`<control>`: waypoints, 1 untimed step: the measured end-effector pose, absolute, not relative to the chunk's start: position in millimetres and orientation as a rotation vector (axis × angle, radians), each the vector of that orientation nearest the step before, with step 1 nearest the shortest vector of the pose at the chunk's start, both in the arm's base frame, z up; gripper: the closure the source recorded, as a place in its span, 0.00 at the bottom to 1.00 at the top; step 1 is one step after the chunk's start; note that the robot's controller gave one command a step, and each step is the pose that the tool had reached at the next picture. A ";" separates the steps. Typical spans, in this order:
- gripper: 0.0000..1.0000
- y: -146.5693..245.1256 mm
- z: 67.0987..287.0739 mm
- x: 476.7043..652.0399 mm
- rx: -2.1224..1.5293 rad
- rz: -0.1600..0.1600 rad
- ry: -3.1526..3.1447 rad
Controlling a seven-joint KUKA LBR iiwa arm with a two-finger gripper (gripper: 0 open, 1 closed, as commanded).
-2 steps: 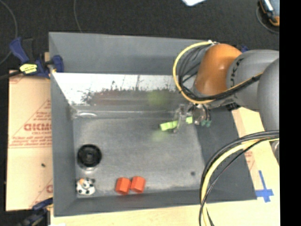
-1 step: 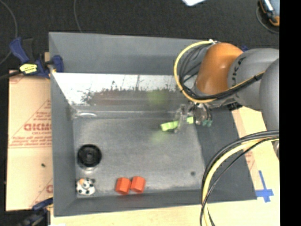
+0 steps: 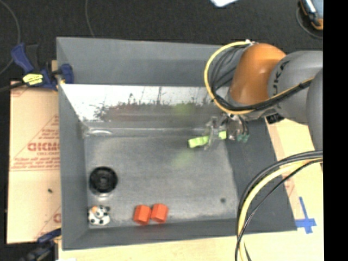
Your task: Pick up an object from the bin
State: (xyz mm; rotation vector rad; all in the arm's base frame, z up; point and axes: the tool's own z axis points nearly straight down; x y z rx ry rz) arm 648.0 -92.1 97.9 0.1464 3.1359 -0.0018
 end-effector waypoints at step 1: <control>1.00 -92.7 110.5 651.0 0.145 -0.004 3.125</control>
Offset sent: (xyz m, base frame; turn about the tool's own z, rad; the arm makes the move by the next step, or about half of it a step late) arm -0.0001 0.0001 0.0400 0.0000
